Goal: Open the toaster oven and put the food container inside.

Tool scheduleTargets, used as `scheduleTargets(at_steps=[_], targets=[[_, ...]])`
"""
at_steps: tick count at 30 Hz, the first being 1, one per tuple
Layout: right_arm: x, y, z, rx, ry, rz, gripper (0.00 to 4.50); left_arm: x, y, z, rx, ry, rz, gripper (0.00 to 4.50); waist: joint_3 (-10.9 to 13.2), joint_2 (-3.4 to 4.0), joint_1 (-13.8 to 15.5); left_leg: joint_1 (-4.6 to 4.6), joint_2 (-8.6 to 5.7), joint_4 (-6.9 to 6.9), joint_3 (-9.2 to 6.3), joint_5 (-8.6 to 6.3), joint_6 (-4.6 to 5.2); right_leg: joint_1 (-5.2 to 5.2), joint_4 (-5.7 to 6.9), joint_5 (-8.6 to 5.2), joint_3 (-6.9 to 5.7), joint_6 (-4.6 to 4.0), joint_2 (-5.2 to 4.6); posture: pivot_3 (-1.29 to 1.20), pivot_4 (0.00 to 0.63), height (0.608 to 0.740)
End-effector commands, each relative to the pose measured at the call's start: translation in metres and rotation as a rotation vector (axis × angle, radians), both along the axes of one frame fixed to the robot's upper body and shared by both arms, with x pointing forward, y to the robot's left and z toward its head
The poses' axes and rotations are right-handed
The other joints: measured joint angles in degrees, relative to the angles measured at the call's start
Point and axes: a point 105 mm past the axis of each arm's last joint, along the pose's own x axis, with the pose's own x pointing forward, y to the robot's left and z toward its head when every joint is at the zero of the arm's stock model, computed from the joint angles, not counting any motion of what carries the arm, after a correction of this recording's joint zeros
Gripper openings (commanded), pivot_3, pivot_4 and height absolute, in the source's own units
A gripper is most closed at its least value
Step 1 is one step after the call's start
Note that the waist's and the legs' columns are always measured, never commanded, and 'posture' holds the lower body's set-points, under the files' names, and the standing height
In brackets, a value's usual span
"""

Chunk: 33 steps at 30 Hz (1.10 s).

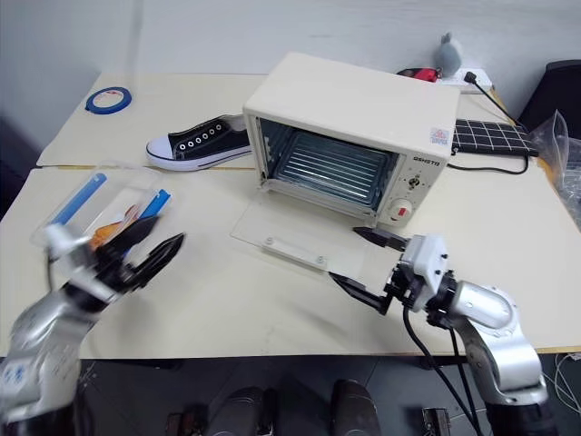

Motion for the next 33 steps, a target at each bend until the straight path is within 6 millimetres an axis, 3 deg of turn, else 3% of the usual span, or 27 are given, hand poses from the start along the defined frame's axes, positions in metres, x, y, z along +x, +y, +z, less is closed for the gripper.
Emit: scheduleTargets(at_steps=[1,6,8,10,17,19,22,25,29,33], targets=[[-0.003,0.015,0.006,0.034,-0.027,0.096,4.50,-0.041,0.053,0.007,-0.047,-0.052,0.302,4.45,0.0,-0.02,0.1,-0.01,-0.01,0.05,-0.02,-0.01,0.02,0.00,-0.02,0.00,-0.03,0.00,-0.01,0.00,0.150,0.740],[-0.005,0.027,0.009,0.056,-0.053,0.169,4.50,-0.095,0.126,-0.022,-0.111,0.056,0.606,4.45,0.0,-0.06,0.6,-0.03,-0.03,0.09,-0.01,-0.16,0.14,0.01,-0.06,-0.01,-0.03,-0.01,-0.08,0.00,0.150,0.740],[-0.005,0.030,0.010,0.058,-0.075,0.184,4.50,-0.107,0.142,-0.028,-0.156,0.112,0.670,4.45,-0.1,-0.11,0.7,-0.03,-0.03,0.14,0.02,-0.25,0.16,-0.02,-0.12,-0.01,-0.01,-0.03,-0.08,0.00,0.150,0.740],[-0.005,0.031,0.010,0.056,-0.098,0.188,4.50,-0.106,0.146,-0.030,-0.179,0.158,0.667,4.45,-0.1,-0.13,1.0,-0.04,0.01,0.17,0.02,-0.33,0.15,-0.03,-0.08,-0.02,-0.01,-0.03,-0.05,0.00,0.150,0.740],[0.000,0.025,0.009,0.049,-0.152,0.093,4.50,-0.064,0.142,-0.008,-0.350,0.327,0.615,4.45,-0.1,-0.21,1.2,-0.11,0.02,0.55,-0.04,-0.52,0.18,-0.03,0.02,-0.02,0.45,-0.04,-0.19,0.00,0.150,0.740],[-0.011,0.025,0.010,0.084,-0.171,0.143,4.50,-0.048,0.136,-0.009,-0.417,0.467,0.585,4.45,-0.1,-0.21,1.1,-0.10,0.03,0.54,-0.03,-0.53,0.16,-0.05,0.19,-0.02,0.55,-0.04,-0.17,0.00,0.150,0.740],[-0.022,0.026,0.007,0.099,-0.160,0.210,4.50,-0.023,0.123,0.013,-0.490,0.495,0.490,4.45,-0.1,-0.19,1.0,-0.06,0.06,0.54,-0.03,-0.56,0.11,-0.04,0.19,-0.02,0.84,-0.04,0.03,0.00,0.150,0.740],[-0.023,0.022,0.010,0.118,-0.127,0.230,4.50,-0.012,0.121,0.024,-0.502,0.526,0.470,4.45,-0.1,-0.19,0.1,-0.03,0.07,0.55,0.00,-0.58,0.07,-0.04,0.19,-0.02,0.96,-0.04,0.11,0.00,0.150,0.740],[-0.023,0.016,0.009,0.106,-0.127,0.219,4.50,0.000,0.136,0.014,-0.489,0.642,0.598,4.45,-0.1,-0.17,-0.6,0.03,0.30,0.53,0.20,-0.67,-0.09,-0.09,0.14,-0.05,1.02,-0.09,0.42,0.00,0.150,0.740],[-0.025,0.014,0.007,0.096,-0.123,0.210,4.50,0.013,0.136,0.009,-0.526,0.691,0.617,4.45,-0.1,-0.20,-0.4,0.02,0.43,0.53,0.43,-0.69,-0.16,-0.28,0.20,-0.08,1.02,-0.14,0.57,0.00,0.150,0.740]])
